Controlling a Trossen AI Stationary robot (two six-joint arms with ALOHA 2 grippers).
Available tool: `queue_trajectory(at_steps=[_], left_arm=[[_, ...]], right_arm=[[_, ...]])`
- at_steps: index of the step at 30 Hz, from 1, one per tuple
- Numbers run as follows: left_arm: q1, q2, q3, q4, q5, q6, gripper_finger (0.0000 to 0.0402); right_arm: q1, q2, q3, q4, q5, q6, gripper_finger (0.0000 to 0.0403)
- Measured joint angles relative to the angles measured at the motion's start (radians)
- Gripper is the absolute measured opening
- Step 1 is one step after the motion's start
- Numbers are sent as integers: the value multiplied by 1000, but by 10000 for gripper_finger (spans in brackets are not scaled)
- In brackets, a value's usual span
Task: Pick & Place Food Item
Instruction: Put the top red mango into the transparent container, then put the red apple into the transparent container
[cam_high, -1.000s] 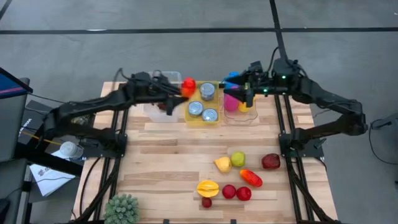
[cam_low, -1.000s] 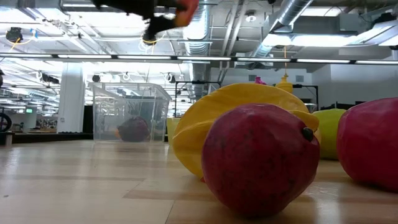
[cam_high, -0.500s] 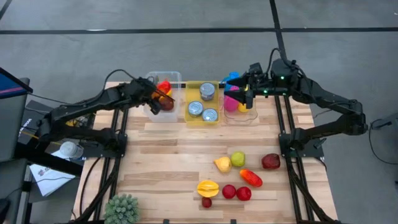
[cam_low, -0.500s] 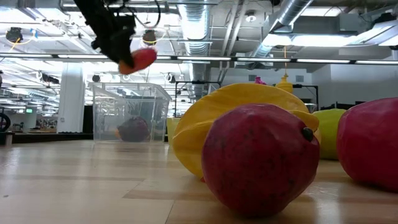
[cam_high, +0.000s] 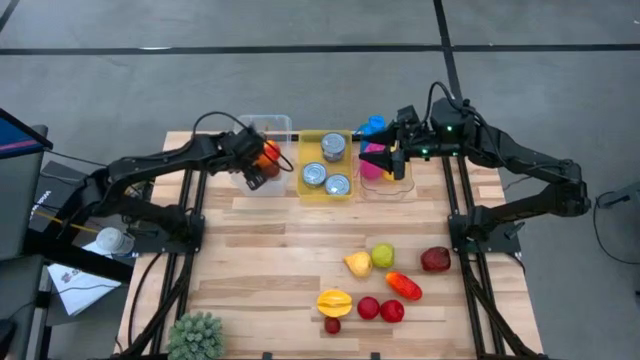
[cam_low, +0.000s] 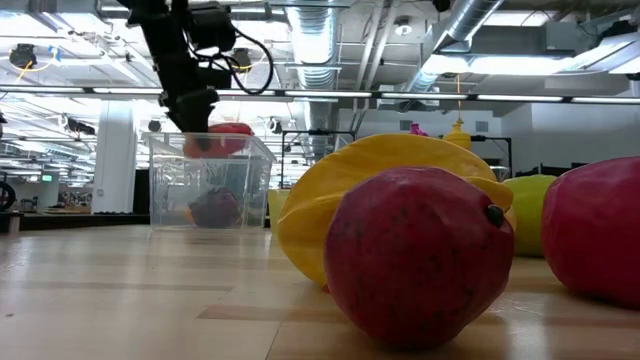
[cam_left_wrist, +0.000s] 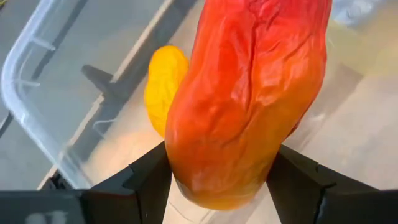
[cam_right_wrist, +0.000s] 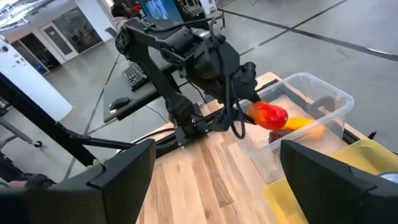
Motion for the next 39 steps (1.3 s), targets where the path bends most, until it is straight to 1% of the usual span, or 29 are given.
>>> queue_trajectory(at_steps=[4, 11, 15, 18, 23, 32, 34, 36, 39], left_arm=[[0, 31, 0, -10, 18, 66, 215], [2, 55, 0, -9, 22, 132, 216], [2, 55, 0, -7, 79, 177, 218], [2, 55, 0, -8, 89, 204, 230], [2, 55, 0, -8, 89, 206, 257], [2, 43, 0, 0, 72, 206, 280], [2, 36, 15, -3, 72, 205, 287], [0, 21, 58, -8, 72, 202, 290], [-10, -26, 147, 6, 83, 182, 292]], right_arm=[[-1, 2, 0, 0, 0, 0, 336], [-1, 2, 0, 0, 0, -19, 336], [-1, 2, 0, 0, 0, -24, 336], [-1, 2, 0, 0, 0, -24, 336], [-1, 2, 0, 0, 0, -24, 336], [-1, 2, 0, 0, 0, -27, 336], [-1, 2, 0, 0, 0, -27, 336], [-1, 2, 0, -17, 0, -22, 336], [-1, 3, 0, -119, 12, -11, 336]])
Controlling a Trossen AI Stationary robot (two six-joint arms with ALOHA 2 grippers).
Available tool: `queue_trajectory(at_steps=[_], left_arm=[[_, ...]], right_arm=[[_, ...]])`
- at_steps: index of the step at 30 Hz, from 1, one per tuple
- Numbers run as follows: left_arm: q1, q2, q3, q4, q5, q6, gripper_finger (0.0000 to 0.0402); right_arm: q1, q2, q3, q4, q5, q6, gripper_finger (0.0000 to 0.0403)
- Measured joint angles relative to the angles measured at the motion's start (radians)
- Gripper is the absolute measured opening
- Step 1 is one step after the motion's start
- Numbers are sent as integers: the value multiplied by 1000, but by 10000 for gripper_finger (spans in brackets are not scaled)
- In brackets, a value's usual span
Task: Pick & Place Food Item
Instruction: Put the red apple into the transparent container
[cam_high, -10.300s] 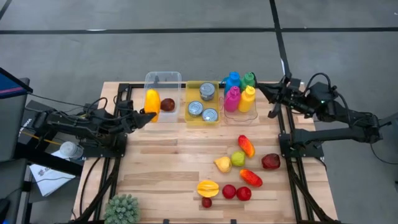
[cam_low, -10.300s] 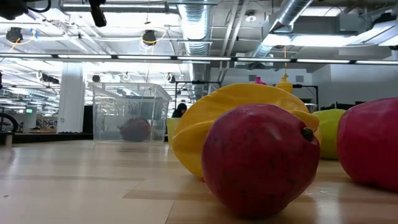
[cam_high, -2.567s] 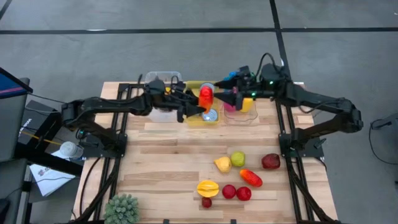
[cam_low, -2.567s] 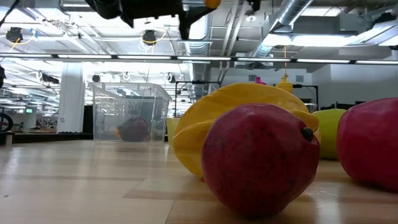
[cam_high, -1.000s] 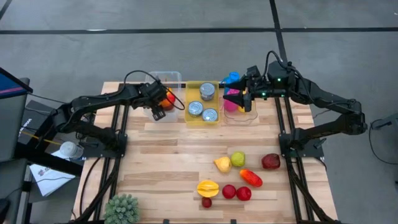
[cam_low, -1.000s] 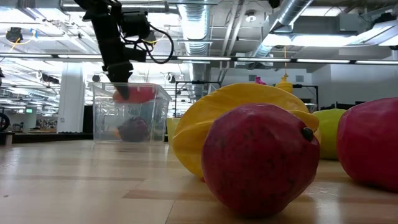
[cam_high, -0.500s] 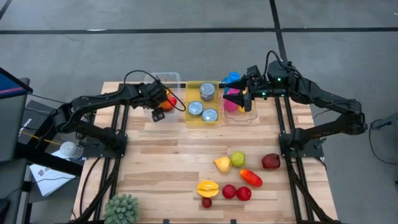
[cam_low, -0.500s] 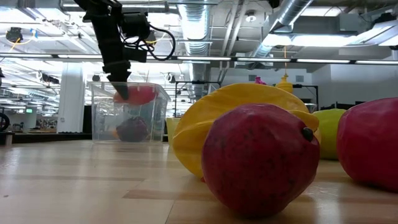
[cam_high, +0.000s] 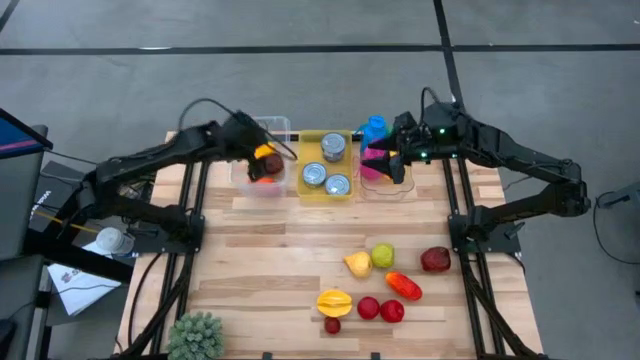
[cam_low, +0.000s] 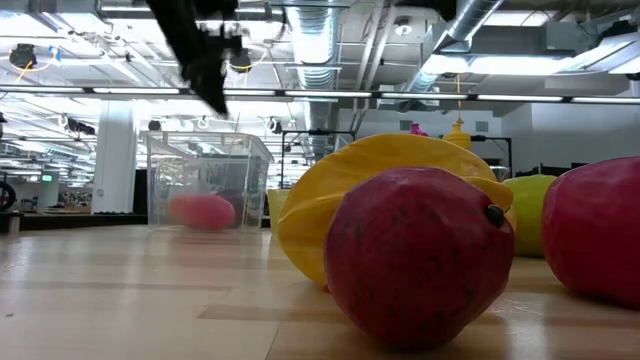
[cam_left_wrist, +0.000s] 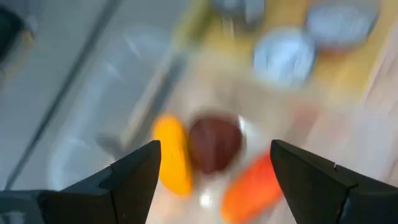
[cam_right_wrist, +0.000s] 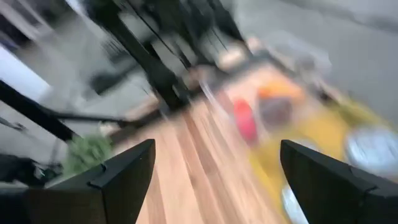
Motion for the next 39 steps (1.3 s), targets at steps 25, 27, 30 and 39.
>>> queue_trajectory(at_steps=[25, 27, 30, 39], left_arm=[[-69, -357, 137, 288, 73, -181, 289], [-69, -343, 137, 288, 73, -181, 289], [-69, -325, 137, 290, 73, -180, 289], [-68, -277, 137, 289, 72, -179, 289]], right_arm=[[536, -16, -516, -732, -73, 389, 336], [559, -19, -536, -665, -76, 375, 336], [584, -17, -548, -612, -70, 342, 336], [610, 49, -626, -615, -81, 328, 338]])
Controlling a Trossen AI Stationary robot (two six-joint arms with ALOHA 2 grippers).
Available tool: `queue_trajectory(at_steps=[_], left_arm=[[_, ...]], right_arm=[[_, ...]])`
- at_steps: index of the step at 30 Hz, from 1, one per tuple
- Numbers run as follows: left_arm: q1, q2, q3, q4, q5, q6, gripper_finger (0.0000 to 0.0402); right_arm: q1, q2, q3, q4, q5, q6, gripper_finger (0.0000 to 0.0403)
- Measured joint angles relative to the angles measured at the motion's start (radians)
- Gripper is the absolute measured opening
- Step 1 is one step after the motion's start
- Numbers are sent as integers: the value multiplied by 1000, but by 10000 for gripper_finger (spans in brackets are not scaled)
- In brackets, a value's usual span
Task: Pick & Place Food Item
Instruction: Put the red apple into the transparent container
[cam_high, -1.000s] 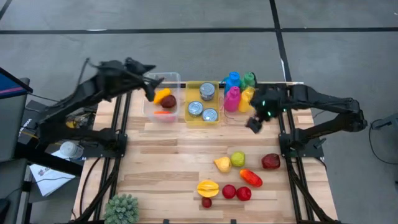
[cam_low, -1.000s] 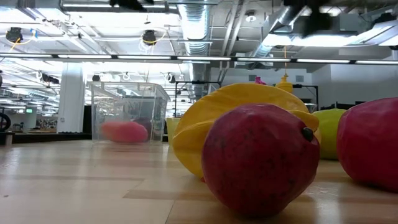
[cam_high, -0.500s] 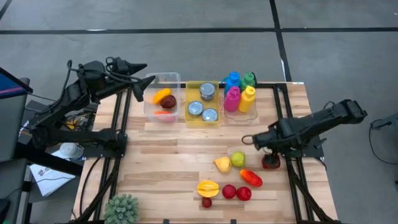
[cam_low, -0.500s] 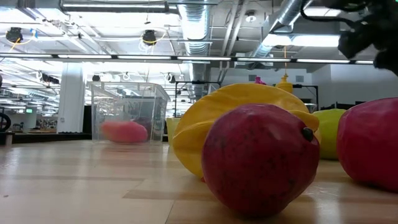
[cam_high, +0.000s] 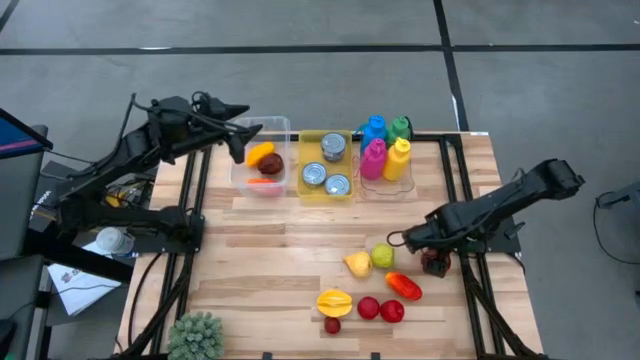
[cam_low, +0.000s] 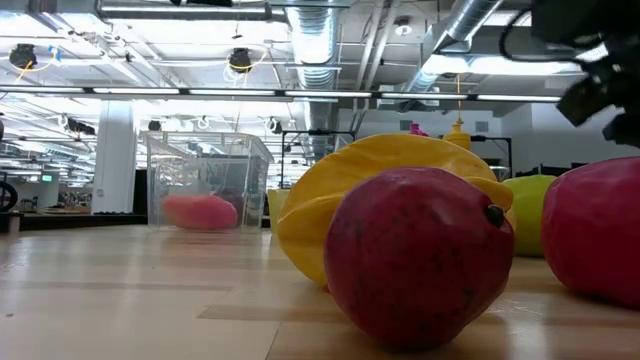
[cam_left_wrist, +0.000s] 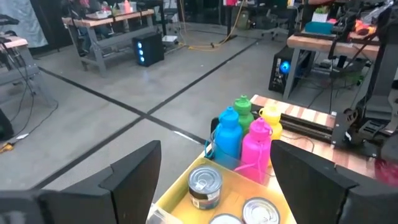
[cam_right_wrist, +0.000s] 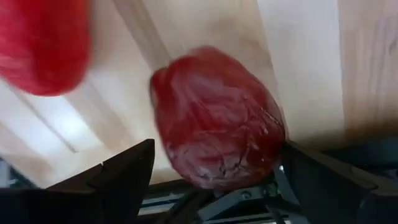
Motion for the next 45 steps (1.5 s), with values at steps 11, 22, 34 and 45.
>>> queue_trajectory(at_steps=[11, 22, 34, 45], left_arm=[[0, 6, 0, -1, -3, 0, 289], [0, 6, 0, -1, -3, -7, 290], [0, 10, 0, -1, 48, -23, 290], [0, 18, 0, 3, 49, -38, 290]], right_arm=[[-2, 123, -54, 47, -48, -52, 352], [-1, 82, -46, 78, -44, -18, 252], [-51, -94, -16, 236, 35, 61, 243], [-224, -235, -15, 470, 66, 14, 243]])
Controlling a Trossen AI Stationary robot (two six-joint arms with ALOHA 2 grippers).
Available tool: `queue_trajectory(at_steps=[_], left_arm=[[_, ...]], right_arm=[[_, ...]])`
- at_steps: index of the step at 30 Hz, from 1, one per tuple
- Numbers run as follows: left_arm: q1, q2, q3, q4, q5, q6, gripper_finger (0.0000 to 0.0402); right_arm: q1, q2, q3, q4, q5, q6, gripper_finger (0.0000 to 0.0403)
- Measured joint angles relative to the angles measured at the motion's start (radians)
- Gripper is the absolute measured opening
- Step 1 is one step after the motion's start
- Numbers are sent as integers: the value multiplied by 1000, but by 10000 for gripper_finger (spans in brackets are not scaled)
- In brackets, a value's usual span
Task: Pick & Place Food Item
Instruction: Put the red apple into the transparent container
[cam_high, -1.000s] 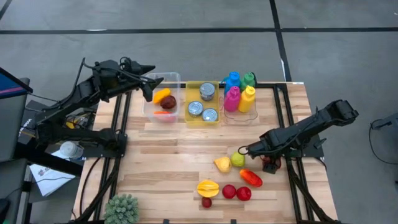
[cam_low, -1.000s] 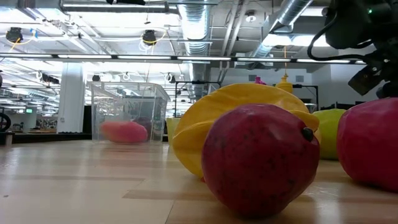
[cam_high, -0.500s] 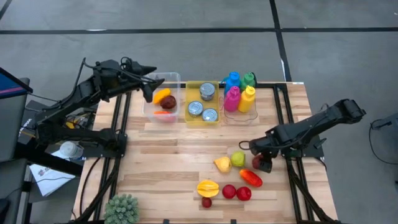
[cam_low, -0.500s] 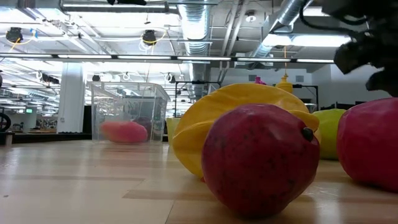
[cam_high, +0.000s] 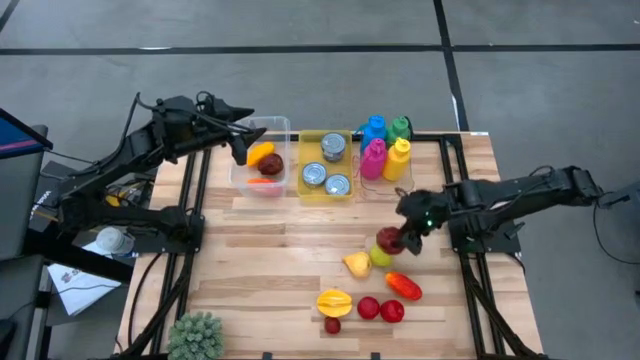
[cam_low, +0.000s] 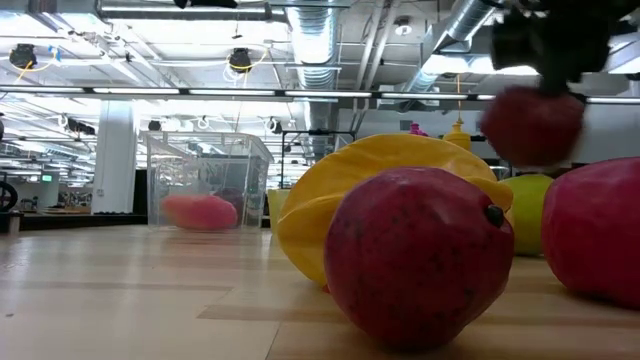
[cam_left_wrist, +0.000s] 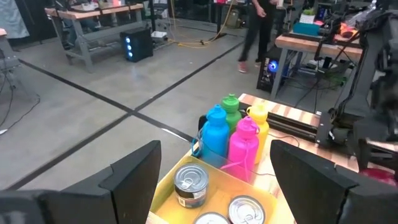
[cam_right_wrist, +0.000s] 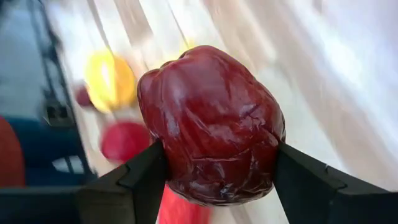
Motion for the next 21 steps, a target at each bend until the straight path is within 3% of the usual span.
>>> queue_trajectory(at_steps=[10, 14, 21], left_arm=[[0, 97, 0, 20, 112, -8, 290], [0, 140, 0, 25, 122, -8, 290], [0, 179, 0, 100, 258, -39, 290]], right_arm=[[-163, -74, 0, 317, -1, -32, 246], [-196, -73, 2, 478, -18, -35, 246], [-224, -65, 2, 794, -62, -40, 246]])
